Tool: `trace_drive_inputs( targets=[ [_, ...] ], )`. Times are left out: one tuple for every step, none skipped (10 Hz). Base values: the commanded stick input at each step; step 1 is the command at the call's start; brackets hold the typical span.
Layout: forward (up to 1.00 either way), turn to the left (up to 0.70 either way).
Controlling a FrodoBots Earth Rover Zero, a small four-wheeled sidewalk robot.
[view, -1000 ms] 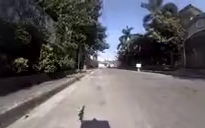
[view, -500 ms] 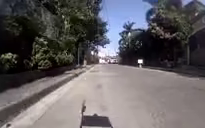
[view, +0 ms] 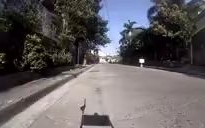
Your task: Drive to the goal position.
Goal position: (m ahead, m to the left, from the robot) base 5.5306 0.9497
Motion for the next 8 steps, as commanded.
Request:
trace_drive_inputs(
  targets=[
    [0.70, -0.03],
    [0.70, -0.03],
    [0.70, -0.03],
    [0.70, -0.03],
    [0.70, -0.03],
    [0.70, -0.03],
    [0.70, -0.03],
    [0.70, -0.03]
  ],
)
